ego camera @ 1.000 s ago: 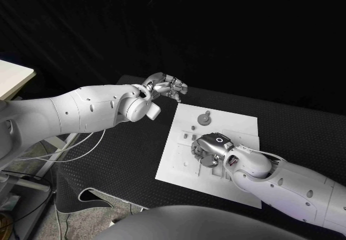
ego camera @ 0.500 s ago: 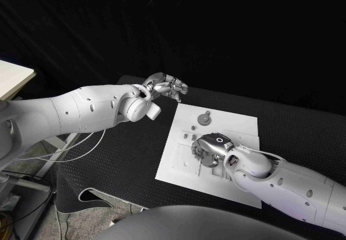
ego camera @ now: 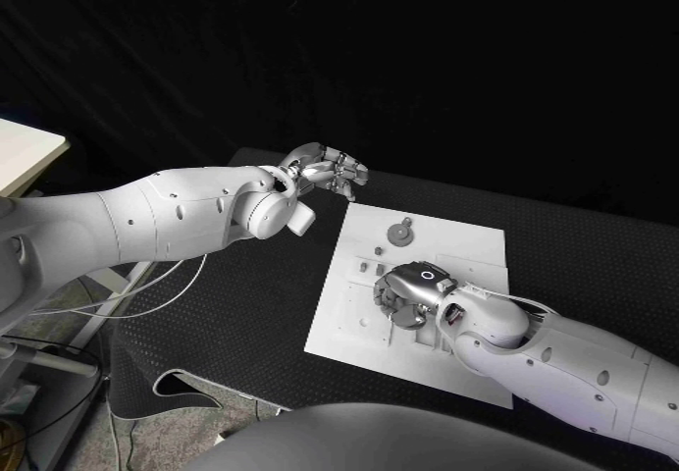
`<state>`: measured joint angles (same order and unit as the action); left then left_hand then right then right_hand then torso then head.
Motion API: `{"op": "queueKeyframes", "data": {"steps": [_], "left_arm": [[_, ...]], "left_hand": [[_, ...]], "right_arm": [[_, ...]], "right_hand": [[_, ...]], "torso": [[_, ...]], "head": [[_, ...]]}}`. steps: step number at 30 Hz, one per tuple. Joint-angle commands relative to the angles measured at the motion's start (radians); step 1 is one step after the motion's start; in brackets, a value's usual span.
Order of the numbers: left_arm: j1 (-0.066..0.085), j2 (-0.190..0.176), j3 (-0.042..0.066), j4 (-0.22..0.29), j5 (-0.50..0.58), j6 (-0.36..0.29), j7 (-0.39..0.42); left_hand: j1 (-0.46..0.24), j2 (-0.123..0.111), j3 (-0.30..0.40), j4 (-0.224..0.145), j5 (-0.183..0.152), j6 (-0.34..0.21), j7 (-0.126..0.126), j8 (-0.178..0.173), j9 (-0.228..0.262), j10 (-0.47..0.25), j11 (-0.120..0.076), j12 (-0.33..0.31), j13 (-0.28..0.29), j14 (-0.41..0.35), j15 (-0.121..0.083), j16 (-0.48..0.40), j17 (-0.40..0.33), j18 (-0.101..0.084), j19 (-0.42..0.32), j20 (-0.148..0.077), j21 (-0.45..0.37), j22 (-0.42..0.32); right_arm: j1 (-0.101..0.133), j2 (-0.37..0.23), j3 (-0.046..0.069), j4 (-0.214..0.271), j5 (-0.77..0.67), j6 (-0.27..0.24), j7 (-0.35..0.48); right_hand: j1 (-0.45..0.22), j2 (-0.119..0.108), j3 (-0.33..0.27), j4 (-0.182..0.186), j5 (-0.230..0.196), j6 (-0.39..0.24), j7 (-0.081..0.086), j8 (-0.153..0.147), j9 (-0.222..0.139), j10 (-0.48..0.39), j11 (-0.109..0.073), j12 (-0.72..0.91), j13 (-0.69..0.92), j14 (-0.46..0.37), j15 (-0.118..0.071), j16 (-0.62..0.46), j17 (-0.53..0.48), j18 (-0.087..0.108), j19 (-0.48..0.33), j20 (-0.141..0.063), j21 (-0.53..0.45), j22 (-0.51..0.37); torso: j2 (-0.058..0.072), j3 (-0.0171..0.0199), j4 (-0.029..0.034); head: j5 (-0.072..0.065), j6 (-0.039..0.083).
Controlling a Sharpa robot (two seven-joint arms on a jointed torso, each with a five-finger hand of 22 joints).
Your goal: Assemble the parts on the task board
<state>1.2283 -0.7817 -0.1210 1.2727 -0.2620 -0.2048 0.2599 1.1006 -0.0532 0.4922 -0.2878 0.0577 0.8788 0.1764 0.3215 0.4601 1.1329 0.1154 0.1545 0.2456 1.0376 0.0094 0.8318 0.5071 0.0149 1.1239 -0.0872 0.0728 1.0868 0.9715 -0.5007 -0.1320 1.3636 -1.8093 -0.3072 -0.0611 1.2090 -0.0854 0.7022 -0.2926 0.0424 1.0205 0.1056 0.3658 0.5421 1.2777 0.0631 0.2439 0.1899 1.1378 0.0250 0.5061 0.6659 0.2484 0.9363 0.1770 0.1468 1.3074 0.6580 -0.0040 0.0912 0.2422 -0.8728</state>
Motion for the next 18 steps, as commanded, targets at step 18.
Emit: {"op": "queueKeyframes", "data": {"steps": [18], "left_arm": [[0.001, -0.002, 0.001, 0.004, 0.006, 0.013, 0.003]], "left_hand": [[0.003, 0.008, -0.008, -0.001, -0.003, -0.008, -0.002, -0.004, -0.001, -0.008, 0.002, -0.003, -0.001, 0.006, 0.003, -0.005, 0.003, 0.012, 0.004, 0.001, -0.006, -0.003]], "right_arm": [[-0.002, 0.004, -0.004, -0.016, 0.06, -0.012, 0.031]], "right_hand": [[-0.022, 0.007, 0.006, 0.002, 0.007, -0.023, 0.014, -0.015, 0.003, -0.027, 0.013, -0.026, -0.001, -0.012, 0.01, -0.02, 0.002, 0.01, -0.012, 0.004, -0.02, 0.013]], "torso": [[0.0, -0.0003, 0.0006]], "head": [[-0.001, 0.0]]}}
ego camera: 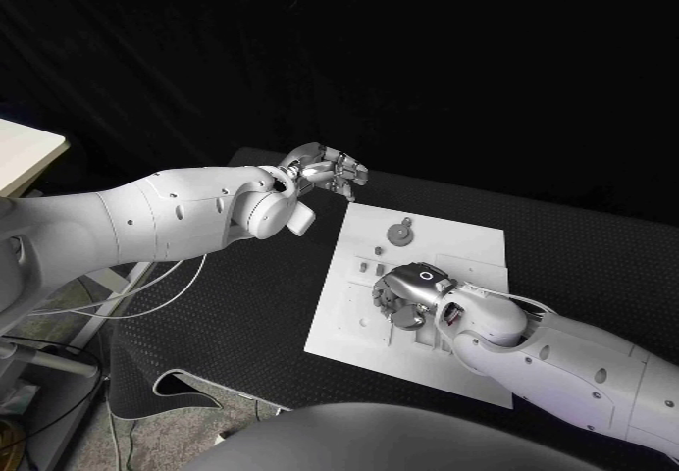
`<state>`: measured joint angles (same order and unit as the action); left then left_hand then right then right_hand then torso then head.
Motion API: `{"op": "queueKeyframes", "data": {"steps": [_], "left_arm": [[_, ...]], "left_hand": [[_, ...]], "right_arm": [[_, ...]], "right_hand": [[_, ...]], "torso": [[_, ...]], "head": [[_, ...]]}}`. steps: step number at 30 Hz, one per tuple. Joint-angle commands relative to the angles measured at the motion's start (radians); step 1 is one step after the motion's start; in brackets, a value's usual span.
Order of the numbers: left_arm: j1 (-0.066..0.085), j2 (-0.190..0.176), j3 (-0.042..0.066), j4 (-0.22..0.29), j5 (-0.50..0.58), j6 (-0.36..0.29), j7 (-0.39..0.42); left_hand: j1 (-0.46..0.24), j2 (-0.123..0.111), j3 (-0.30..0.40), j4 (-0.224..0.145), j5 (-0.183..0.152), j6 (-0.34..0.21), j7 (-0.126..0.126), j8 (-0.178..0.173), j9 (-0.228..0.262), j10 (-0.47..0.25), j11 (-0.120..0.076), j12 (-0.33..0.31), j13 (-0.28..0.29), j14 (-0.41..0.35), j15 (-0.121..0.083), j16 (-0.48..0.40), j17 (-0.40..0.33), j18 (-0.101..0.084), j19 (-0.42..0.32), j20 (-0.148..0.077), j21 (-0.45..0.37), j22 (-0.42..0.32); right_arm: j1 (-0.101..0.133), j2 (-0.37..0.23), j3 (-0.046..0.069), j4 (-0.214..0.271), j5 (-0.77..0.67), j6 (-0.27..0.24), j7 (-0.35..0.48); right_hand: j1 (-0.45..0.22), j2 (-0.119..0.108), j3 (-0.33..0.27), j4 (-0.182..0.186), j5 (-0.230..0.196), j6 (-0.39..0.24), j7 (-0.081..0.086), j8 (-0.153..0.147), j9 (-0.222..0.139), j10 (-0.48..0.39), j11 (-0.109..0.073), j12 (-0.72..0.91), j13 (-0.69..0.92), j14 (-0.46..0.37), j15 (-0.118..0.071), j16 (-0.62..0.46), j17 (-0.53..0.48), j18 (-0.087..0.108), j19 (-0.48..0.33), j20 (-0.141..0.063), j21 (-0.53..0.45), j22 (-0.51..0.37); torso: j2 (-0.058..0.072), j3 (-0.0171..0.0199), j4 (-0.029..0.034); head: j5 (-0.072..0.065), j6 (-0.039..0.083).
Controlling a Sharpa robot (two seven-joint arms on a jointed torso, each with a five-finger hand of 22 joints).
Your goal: Assemble the parts on the task board
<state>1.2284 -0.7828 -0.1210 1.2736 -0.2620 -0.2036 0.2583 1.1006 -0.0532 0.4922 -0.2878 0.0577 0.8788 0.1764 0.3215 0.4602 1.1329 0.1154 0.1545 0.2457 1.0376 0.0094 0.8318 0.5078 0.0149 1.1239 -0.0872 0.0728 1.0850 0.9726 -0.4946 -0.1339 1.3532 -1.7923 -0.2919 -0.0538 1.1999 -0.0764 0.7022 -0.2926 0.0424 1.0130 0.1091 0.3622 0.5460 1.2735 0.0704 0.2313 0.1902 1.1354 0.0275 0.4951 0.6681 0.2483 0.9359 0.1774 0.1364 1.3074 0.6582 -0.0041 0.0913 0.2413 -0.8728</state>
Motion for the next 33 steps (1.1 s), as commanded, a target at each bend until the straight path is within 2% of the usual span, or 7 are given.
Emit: {"op": "queueKeyframes", "data": {"steps": [1, 6, 12, 23, 26, 30, 33], "left_arm": [[0.001, -0.001, 0.001, 0.003, 0.006, 0.012, 0.004], [0.001, -0.001, 0.001, 0.003, 0.006, 0.014, 0.003], [0.001, -0.001, 0.001, 0.002, 0.006, 0.009, 0.008], [0.001, 0.0, 0.001, 0.0, 0.006, 0.009, 0.008], [0.001, 0.002, 0.001, -0.002, 0.006, 0.009, 0.008], [0.001, 0.002, 0.001, -0.007, 0.006, 0.01, 0.009], [0.001, 0.002, 0.001, -0.01, 0.006, 0.007, 0.01]], "left_hand": [[0.003, 0.008, -0.008, -0.001, -0.003, -0.008, -0.002, -0.004, -0.001, -0.008, 0.002, -0.003, -0.001, 0.006, 0.003, -0.006, 0.002, 0.012, 0.004, 0.001, -0.006, -0.001], [0.003, 0.007, -0.009, 0.0, -0.003, -0.009, -0.002, -0.005, -0.001, -0.009, 0.003, -0.004, -0.002, 0.006, 0.003, -0.006, 0.002, 0.012, 0.004, 0.002, -0.006, -0.002], [0.002, 0.007, -0.009, 0.0, -0.003, -0.009, -0.002, -0.005, -0.002, -0.009, 0.003, -0.004, -0.002, 0.006, 0.003, -0.007, 0.003, 0.011, 0.004, 0.002, -0.006, -0.002], [0.002, 0.008, -0.009, 0.0, -0.003, -0.009, -0.002, -0.005, -0.002, -0.009, 0.003, -0.004, -0.002, 0.006, 0.003, -0.007, 0.003, 0.012, 0.004, 0.002, -0.005, -0.003], [0.002, 0.008, -0.009, 0.0, -0.003, -0.009, -0.002, -0.005, -0.002, -0.009, 0.003, -0.004, -0.002, 0.006, 0.003, -0.007, 0.004, 0.012, 0.004, 0.002, -0.005, -0.003], [0.002, 0.008, -0.009, 0.0, -0.003, -0.008, -0.002, -0.005, -0.001, -0.008, 0.003, -0.004, -0.002, 0.006, 0.003, -0.007, 0.004, 0.012, 0.004, 0.002, -0.005, -0.003], [0.003, 0.008, -0.009, 0.0, -0.003, -0.008, -0.002, -0.005, -0.001, -0.008, 0.003, -0.004, -0.002, 0.007, 0.003, -0.007, 0.004, 0.012, 0.004, 0.002, -0.005, -0.003]], "right_arm": [[-0.003, -0.002, -0.003, -0.006, 0.053, -0.037, 0.028], [-0.003, -0.002, -0.003, -0.006, 0.068, -0.039, 0.036], [-0.003, -0.005, -0.003, -0.009, 0.076, -0.044, 0.039], [-0.002, -0.017, -0.003, -0.008, 0.077, -0.057, 0.035], [-0.002, -0.03, -0.003, 0.003, 0.089, -0.107, 0.04], [0.001, -0.07, 0.0, 0.053, 0.148, -0.165, 0.065], [0.02, -0.091, 0.011, 0.08, 0.196, -0.181, 0.094]], "right_hand": [[-0.018, -0.01, 0.004, 0.002, 0.006, -0.036, 0.018, -0.023, -0.005, -0.043, 0.016, -0.026, -0.006, -0.013, 0.01, -0.012, 0.0, 0.009, -0.015, 0.005, -0.013, 0.013], [-0.043, -0.052, -0.01, 0.005, 0.006, -0.108, 0.05, -0.068, -0.024, -0.087, 0.039, -0.055, -0.014, -0.026, 0.017, -0.024, 0.002, 0.006, -0.028, 0.008, -0.026, 0.015], [-0.049, -0.081, -0.017, 0.005, 0.007, -0.14, 0.064, -0.087, -0.034, -0.107, 0.049, -0.069, -0.018, -0.039, 0.024, -0.034, 0.004, 0.004, -0.039, 0.011, -0.037, 0.017], [-0.046, -0.093, -0.02, 0.005, 0.007, -0.143, 0.065, -0.089, -0.037, -0.122, 0.058, -0.079, -0.02, -0.042, 0.026, -0.037, 0.007, 0.004, -0.042, 0.011, -0.041, 0.02], [-0.045, -0.093, -0.02, 0.005, 0.007, -0.142, 0.065, -0.088, -0.037, -0.122, 0.058, -0.08, -0.02, -0.041, 0.026, -0.036, 0.007, 0.004, -0.041, 0.011, -0.041, 0.02], [-0.045, -0.102, -0.023, 0.007, 0.007, -0.141, 0.067, -0.087, -0.039, -0.118, 0.055, -0.077, -0.017, -0.026, 0.019, -0.029, 0.014, 0.008, -0.024, 0.01, -0.036, 0.023], [-0.047, -0.107, -0.024, 0.009, 0.006, -0.142, 0.068, -0.088, -0.041, -0.117, 0.054, -0.077, -0.016, -0.022, 0.017, -0.028, 0.016, 0.009, -0.019, 0.01, -0.034, 0.023]], "torso": [[0.0, -0.0006, 0.0004], [0.0, -0.0004, 0.0008], [0.0, -0.0005, -0.001], [0.0, 0.0002, 0.0003], [-0.001, 0.0002, 0.0004], [-0.001, 0.0007, 0.0011], [-0.001, 0.0008, -0.0005]], "head": [[0.0, 0.0], [-0.001, 0.0], [0.002, 0.0], [-0.002, 0.0], [-0.003, 0.0], [-0.004, 0.0], [-0.007, 0.0]]}}
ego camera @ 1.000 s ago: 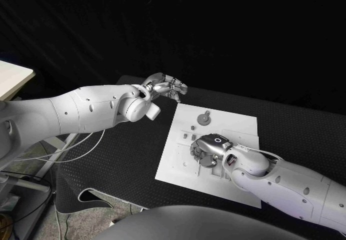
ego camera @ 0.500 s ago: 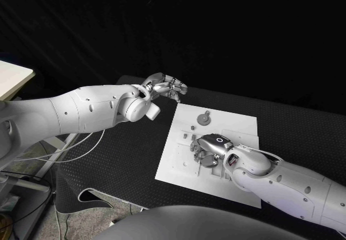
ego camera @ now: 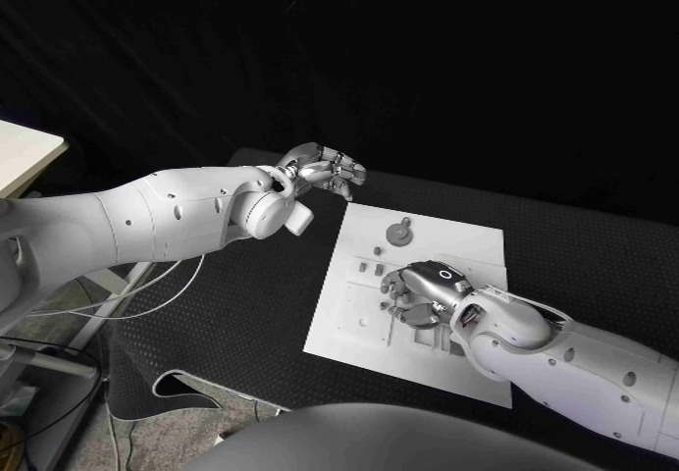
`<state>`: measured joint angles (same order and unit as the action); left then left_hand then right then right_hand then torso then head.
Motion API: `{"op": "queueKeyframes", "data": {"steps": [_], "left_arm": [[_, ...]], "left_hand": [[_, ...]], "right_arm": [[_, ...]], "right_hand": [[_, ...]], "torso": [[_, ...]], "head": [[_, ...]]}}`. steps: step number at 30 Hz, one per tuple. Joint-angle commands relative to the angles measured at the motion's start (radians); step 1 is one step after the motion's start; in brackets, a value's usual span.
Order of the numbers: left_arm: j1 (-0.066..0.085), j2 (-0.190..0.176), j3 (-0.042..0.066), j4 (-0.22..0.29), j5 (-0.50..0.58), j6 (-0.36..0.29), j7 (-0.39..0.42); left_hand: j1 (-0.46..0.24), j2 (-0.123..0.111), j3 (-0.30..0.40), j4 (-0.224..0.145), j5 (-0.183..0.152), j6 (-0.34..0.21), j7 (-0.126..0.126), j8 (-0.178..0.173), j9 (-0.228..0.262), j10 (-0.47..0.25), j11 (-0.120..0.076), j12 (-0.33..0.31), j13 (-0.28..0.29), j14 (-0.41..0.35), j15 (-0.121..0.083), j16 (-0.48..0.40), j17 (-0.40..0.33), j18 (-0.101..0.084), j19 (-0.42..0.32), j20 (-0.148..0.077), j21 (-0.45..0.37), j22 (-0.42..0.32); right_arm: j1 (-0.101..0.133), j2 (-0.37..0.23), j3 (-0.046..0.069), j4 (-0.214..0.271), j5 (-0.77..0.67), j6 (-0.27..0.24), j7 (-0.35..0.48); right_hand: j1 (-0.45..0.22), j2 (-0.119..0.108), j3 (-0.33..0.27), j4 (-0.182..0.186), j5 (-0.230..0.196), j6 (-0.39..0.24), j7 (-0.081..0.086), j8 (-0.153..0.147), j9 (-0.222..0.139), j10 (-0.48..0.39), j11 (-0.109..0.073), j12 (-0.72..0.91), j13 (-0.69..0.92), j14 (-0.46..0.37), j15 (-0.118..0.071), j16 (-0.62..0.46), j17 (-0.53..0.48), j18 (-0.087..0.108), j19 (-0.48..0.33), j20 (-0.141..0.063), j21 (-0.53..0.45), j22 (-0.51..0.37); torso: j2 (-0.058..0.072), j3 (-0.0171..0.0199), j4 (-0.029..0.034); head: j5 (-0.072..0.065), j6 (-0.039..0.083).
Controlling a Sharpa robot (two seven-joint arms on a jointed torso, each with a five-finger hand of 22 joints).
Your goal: Assemble the parts on the task board
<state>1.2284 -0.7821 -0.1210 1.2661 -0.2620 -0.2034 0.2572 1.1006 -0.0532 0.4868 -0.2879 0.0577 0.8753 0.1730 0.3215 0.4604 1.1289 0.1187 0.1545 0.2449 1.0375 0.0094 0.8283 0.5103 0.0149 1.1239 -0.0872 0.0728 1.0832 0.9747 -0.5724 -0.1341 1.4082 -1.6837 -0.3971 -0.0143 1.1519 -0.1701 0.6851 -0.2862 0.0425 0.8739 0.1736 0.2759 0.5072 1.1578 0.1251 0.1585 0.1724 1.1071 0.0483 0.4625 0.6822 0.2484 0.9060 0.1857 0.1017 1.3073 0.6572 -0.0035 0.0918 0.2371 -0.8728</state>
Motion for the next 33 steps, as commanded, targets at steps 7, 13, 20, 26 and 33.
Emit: {"op": "queueKeyframes", "data": {"steps": [7, 13, 20, 26, 33], "left_arm": [[0.001, -0.002, 0.001, -0.002, 0.006, -0.005, 0.015], [0.001, -0.002, 0.001, -0.004, 0.006, -0.002, 0.018], [0.001, -0.003, 0.001, -0.008, 0.006, 0.002, 0.019], [0.001, -0.004, 0.0, -0.009, 0.006, 0.005, 0.019], [0.001, -0.004, 0.0, -0.012, 0.006, 0.008, 0.018]], "left_hand": [[0.004, 0.006, -0.004, -0.001, -0.003, -0.003, 0.001, -0.004, -0.001, -0.002, -0.001, -0.002, -0.001, 0.006, 0.003, -0.005, 0.002, 0.012, 0.003, 0.002, -0.005, -0.002], [0.005, 0.006, -0.004, -0.001, -0.003, -0.002, 0.0, -0.003, -0.001, -0.001, -0.002, -0.001, -0.001, 0.006, 0.003, -0.006, 0.003, 0.012, 0.003, 0.002, -0.005, -0.003], [0.005, 0.005, -0.004, -0.001, -0.003, -0.002, 0.0, -0.003, -0.001, -0.001, -0.002, -0.001, -0.001, 0.006, 0.003, -0.006, 0.003, 0.012, 0.003, 0.002, -0.005, -0.003], [0.005, 0.004, -0.005, -0.001, -0.003, -0.002, 0.0, -0.003, -0.001, 0.0, -0.002, -0.001, -0.001, 0.006, 0.003, -0.006, 0.003, 0.012, 0.003, 0.002, -0.005, -0.003], [0.004, 0.004, -0.005, -0.001, -0.003, -0.002, 0.0, -0.003, -0.001, 0.0, -0.002, -0.001, -0.001, 0.006, 0.003, -0.007, 0.004, 0.012, 0.003, 0.002, -0.005, -0.004]], "right_arm": [[0.086, -0.089, 0.042, 0.102, 0.245, -0.053, 0.119], [0.141, -0.155, 0.065, 0.118, 0.344, 0.004, 0.169], [0.177, -0.197, 0.07, 0.077, 0.198, 0.151, 0.122], [0.178, -0.195, 0.07, 0.032, 0.075, 0.178, 0.076], [0.178, -0.197, 0.065, 0.022, 0.0, 0.221, 0.038]], "right_hand": [[-0.008, -0.013, -0.01, 0.006, 0.006, -0.005, 0.005, -0.002, -0.004, 0.005, -0.003, -0.001, 0.005, 0.014, -0.009, 0.008, 0.006, 0.011, 0.02, 0.001, 0.004, 0.023], [-0.02, 0.002, -0.043, -0.001, 0.006, -0.002, 0.004, 0.001, -0.005, 0.028, -0.014, 0.01, 0.013, 0.042, -0.023, 0.024, 0.018, 0.013, 0.047, -0.008, 0.017, 0.025], [-0.017, -0.012, -0.085, -0.006, 0.006, -0.013, 0.008, -0.003, -0.009, 0.019, -0.011, 0.002, 0.013, 0.028, -0.022, 0.027, 0.026, 0.011, 0.039, -0.011, 0.013, 0.022], [-0.044, -0.046, -0.135, 0.004, 0.007, -0.065, -0.029, -0.027, -0.022, -0.064, 0.029, -0.049, -0.013, -0.04, 0.01, 0.0, 0.018, -0.006, -0.02, 0.0, -0.022, 0.018], [-0.065, -0.072, -0.134, 0.026, 0.007, -0.075, -0.039, -0.026, -0.023, -0.077, 0.037, -0.057, -0.021, -0.057, 0.016, -0.002, 0.018, -0.009, -0.034, 0.003, -0.031, 0.019]], "torso": [[0.0, -0.0007, -0.0042], [0.001, 0.0006, -0.0042], [0.001, 0.0016, -0.003], [0.002, 0.0026, -0.0027], [0.002, 0.0028, -0.0027]], "head": [[-0.031, 0.024], [-0.059, 0.05], [-0.088, 0.073], [-0.099, 0.08], [-0.108, 0.082]]}}
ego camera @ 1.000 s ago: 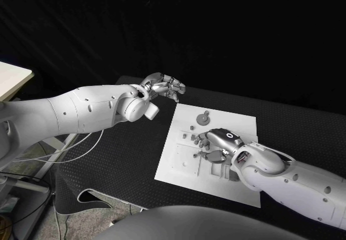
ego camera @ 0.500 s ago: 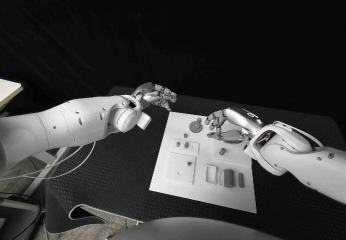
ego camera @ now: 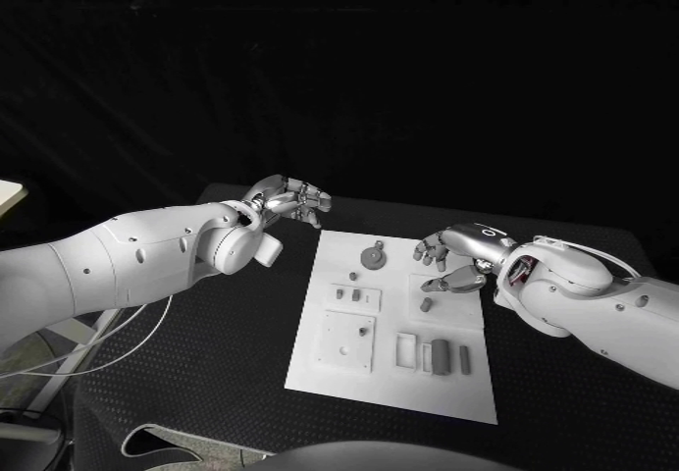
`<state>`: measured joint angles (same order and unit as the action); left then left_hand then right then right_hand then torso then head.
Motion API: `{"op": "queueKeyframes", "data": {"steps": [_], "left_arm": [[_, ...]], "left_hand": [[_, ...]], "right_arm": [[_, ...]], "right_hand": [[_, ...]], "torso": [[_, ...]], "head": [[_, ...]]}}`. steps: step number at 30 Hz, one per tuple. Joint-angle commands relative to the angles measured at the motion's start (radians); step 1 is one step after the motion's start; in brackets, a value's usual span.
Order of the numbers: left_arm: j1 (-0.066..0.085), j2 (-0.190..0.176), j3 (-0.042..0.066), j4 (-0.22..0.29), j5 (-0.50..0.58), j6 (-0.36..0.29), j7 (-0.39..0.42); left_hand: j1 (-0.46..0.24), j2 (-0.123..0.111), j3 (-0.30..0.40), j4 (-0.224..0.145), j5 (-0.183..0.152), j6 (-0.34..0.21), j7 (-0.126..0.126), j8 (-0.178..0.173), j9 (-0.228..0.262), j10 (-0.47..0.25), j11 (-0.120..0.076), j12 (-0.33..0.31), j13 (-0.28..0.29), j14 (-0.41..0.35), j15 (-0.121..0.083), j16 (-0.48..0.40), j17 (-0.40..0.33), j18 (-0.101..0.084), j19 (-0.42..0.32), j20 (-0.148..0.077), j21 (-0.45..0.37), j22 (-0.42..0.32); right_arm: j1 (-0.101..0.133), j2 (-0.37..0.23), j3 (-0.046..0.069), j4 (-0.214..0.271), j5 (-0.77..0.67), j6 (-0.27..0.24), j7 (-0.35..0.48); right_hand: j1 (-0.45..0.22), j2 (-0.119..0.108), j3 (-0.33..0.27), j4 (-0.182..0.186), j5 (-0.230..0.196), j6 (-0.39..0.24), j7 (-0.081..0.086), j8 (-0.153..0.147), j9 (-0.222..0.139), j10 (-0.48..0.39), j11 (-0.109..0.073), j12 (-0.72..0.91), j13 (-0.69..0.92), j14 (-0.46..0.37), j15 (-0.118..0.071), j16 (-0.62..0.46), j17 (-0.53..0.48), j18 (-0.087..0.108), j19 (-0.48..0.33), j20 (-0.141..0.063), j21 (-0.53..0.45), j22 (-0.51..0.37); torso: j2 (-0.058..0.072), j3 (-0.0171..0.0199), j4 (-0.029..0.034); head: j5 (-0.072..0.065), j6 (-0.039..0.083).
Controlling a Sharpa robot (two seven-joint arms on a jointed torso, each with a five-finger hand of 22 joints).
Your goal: Assemble the parts on the task board
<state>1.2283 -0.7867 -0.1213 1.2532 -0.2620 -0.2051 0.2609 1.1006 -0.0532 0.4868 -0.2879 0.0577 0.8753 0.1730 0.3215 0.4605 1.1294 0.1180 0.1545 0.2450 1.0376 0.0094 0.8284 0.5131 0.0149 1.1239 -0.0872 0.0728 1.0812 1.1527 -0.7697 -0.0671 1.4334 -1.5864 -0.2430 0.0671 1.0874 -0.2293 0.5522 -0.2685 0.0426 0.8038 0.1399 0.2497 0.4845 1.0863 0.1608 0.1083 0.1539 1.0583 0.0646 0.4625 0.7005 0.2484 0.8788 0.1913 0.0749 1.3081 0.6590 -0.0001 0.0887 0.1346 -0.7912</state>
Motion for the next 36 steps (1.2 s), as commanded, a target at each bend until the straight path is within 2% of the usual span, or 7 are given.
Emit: {"op": "queueKeyframes", "data": {"steps": [1, 8, 14, 20, 23, 30, 36], "left_arm": [[0.001, 0.001, 0.001, 0.001, 0.006, 0.01, 0.014], [0.0, -0.001, 0.0, 0.0, 0.006, 0.015, 0.008], [0.0, -0.003, 0.0, 0.0, 0.006, 0.012, 0.01], [0.0, -0.002, 0.0, -0.001, 0.006, 0.014, 0.011], [0.0, -0.001, 0.0, -0.002, 0.006, 0.014, 0.011], [0.0, -0.001, 0.0, -0.003, 0.006, 0.014, 0.011], [0.0, -0.001, 0.0, -0.003, 0.006, 0.015, 0.011]], "left_hand": [[0.004, 0.004, -0.005, -0.001, -0.003, -0.002, 0.0, -0.003, -0.001, -0.001, -0.001, -0.001, -0.001, 0.006, 0.003, -0.007, 0.001, 0.011, 0.003, 0.002, -0.005, -0.001], [0.004, 0.004, -0.006, 0.0, -0.003, -0.003, 0.0, -0.003, -0.001, -0.002, -0.001, -0.001, -0.001, 0.007, 0.003, -0.007, 0.002, 0.011, 0.003, 0.002, -0.005, -0.002], [0.003, 0.004, -0.006, 0.0, -0.003, -0.004, 0.001, -0.004, -0.002, -0.003, -0.001, -0.002, -0.001, 0.007, 0.003, -0.008, 0.002, 0.011, 0.003, 0.002, -0.005, -0.002], [0.003, 0.005, -0.007, 0.0, -0.003, -0.004, 0.001, -0.004, -0.002, -0.003, -0.001, -0.002, -0.001, 0.007, 0.003, -0.008, 0.002, 0.011, 0.003, 0.002, -0.005, -0.002], [0.003, 0.005, -0.007, 0.0, -0.003, -0.004, 0.001, -0.004, -0.002, -0.003, -0.001, -0.002, -0.002, 0.007, 0.003, -0.008, 0.002, 0.011, 0.003, 0.002, -0.005, -0.003], [0.003, 0.005, -0.007, 0.0, -0.003, -0.004, 0.001, -0.004, -0.002, -0.003, -0.001, -0.002, -0.002, 0.007, 0.003, -0.008, 0.003, 0.011, 0.003, 0.002, -0.005, -0.003], [0.003, 0.006, -0.007, 0.0, -0.003, -0.004, 0.001, -0.004, -0.002, -0.003, 0.0, -0.002, -0.002, 0.007, 0.003, -0.009, 0.003, 0.011, 0.004, 0.002, -0.005, -0.003]], "right_arm": [[0.0, 0.002, -0.005, -0.006, -0.105, 0.072, -0.047], [-0.011, 0.006, -0.013, -0.016, -0.115, 0.101, -0.056], [-0.024, 0.022, -0.03, -0.035, -0.151, 0.112, -0.072], [-0.039, 0.037, -0.033, -0.049, -0.177, 0.094, -0.086], [-0.046, 0.043, -0.035, -0.053, -0.187, 0.096, -0.087], [-0.058, 0.052, -0.04, -0.067, -0.204, 0.069, -0.092], [-0.064, 0.061, -0.04, -0.075, -0.208, 0.065, -0.091]], "right_hand": [[-0.002, -0.016, 0.0, 0.012, 0.007, -0.005, -0.007, 0.0, -0.001, -0.007, 0.001, -0.007, -0.003, -0.009, 0.0, -0.002, 0.0, -0.009, -0.008, -0.002, -0.004, 0.018], [-0.003, -0.029, 0.017, 0.038, 0.007, -0.027, -0.023, -0.004, -0.003, -0.039, 0.013, -0.026, -0.016, -0.014, 0.006, 0.002, 0.002, -0.008, -0.009, -0.002, -0.004, 0.02], [0.003, -0.02, 0.025, 0.051, 0.007, -0.011, -0.006, 0.01, 0.004, -0.041, 0.012, -0.026, -0.022, -0.006, 0.003, 0.012, 0.007, -0.004, -0.002, -0.004, 0.001, 0.022], [0.027, 0.02, 0.019, 0.032, 0.007, 0.038, 0.028, 0.04, 0.013, -0.003, -0.005, -0.005, -0.021, 0.032, -0.015, 0.037, 0.016, 0.007, 0.038, -0.01, 0.02, 0.024], [0.031, 0.039, 0.011, 0.012, 0.007, 0.053, 0.032, 0.047, 0.012, 0.007, -0.01, -0.001, -0.023, 0.04, -0.019, 0.042, 0.016, 0.009, 0.048, -0.01, 0.023, 0.023], [0.039, 0.083, 0.002, -0.019, 0.007, 0.092, 0.021, 0.063, 0.012, 0.059, -0.029, 0.024, -0.018, 0.072, -0.036, 0.058, 0.018, 0.013, 0.078, -0.016, 0.035, 0.023], [0.058, 0.11, 0.003, -0.022, 0.007, 0.117, 0.011, 0.072, 0.011, 0.086, -0.041, 0.037, -0.014, 0.092, -0.047, 0.066, 0.019, 0.013, 0.098, -0.024, 0.042, 0.022]], "torso": [[0.0, -0.0017, 0.001], [0.0, -0.0015, 0.0033], [0.0, -0.0033, 0.0031], [0.0, -0.003, 0.0035], [0.0, -0.0036, 0.0039], [0.0, -0.0042, 0.0042], [0.0, -0.0042, 0.0037]], "head": [[-0.007, 0.001], [-0.013, -0.004], [-0.017, -0.005], [-0.017, -0.007], [-0.017, -0.009], [-0.015, -0.015], [-0.016, -0.016]]}}
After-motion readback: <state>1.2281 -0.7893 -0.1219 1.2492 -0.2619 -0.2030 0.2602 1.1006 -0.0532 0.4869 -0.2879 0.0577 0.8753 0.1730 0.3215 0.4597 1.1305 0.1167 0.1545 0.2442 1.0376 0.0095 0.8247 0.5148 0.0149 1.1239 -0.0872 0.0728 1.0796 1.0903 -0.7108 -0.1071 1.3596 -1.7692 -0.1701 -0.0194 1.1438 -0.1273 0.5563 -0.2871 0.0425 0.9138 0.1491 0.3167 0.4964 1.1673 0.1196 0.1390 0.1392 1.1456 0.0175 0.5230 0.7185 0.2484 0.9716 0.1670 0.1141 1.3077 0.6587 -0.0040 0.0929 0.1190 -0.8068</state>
